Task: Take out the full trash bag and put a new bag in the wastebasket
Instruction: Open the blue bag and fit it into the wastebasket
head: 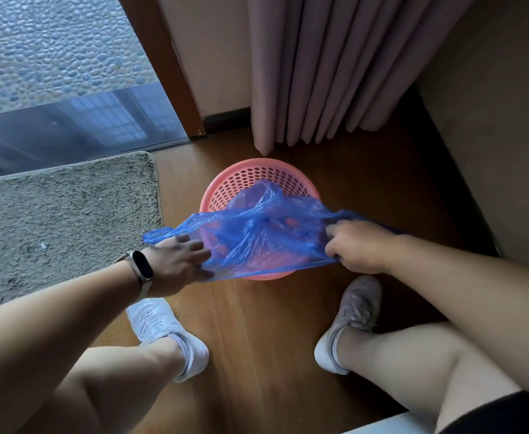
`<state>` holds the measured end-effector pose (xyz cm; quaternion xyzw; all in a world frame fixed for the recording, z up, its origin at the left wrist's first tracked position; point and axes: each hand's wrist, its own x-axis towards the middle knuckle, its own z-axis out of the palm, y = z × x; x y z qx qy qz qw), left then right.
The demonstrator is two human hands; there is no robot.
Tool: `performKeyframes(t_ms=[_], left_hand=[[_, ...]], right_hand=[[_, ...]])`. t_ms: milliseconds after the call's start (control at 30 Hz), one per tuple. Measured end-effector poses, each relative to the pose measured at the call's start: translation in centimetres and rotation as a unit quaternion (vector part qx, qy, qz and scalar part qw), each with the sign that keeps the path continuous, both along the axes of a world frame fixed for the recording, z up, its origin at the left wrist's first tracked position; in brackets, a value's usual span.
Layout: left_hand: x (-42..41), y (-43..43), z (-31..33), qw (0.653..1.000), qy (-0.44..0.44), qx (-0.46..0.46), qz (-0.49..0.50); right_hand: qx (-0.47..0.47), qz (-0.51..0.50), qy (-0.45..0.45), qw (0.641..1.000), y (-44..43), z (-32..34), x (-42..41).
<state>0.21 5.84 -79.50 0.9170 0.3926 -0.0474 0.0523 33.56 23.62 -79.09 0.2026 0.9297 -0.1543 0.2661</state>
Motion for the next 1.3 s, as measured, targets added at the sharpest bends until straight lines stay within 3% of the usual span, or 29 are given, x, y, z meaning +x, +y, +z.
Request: performKeyframes(t_ms=[200,367,500,633,833,1033,1167,1300], left_hand=[[-0.5,0.1,-1.6,0.996,-0.012,-0.045,0.073],[-2.7,0.5,-2.6,0.961,-0.041,-0.133,0.237],[-1.7,1.4,-3.2,0.861,-0.153,-0.201,0.441],[-0.9,3.2,-4.3,0.795,-0.195,-0.151,0.554],[-0.7,5.4,-4.6,0.75,-0.247,-0.172,0.589],[-1.4,5.3,-4.7,0.734,-0.219,-0.187,0.615],[-1.5,5.0,-4.6,0.765,-0.239,-0.194,0.566],[-0.9,4.8,-4.2,0.759,-0.275,-0.242,0.539]], right_hand=[[-0.014,-0.053,-0.036,0.998,0.0,-2.2,0.1],[-0.056,-0.159,-0.049,0.984,1.2,-3.8,0.2],[-0.105,-0.289,-0.005,0.952,0.9,-5.5,-1.2],[-0.131,-0.422,0.059,0.895,1.5,-6.1,-2.2],[-0.16,-0.535,0.171,0.812,1.8,-5.8,-4.3],[-0.193,-0.505,0.201,0.817,2.0,-5.3,-4.4],[-0.223,-0.502,0.156,0.821,1.9,-5.6,-4.1],[-0.209,-0.474,0.103,0.849,1.6,-5.7,-3.7]])
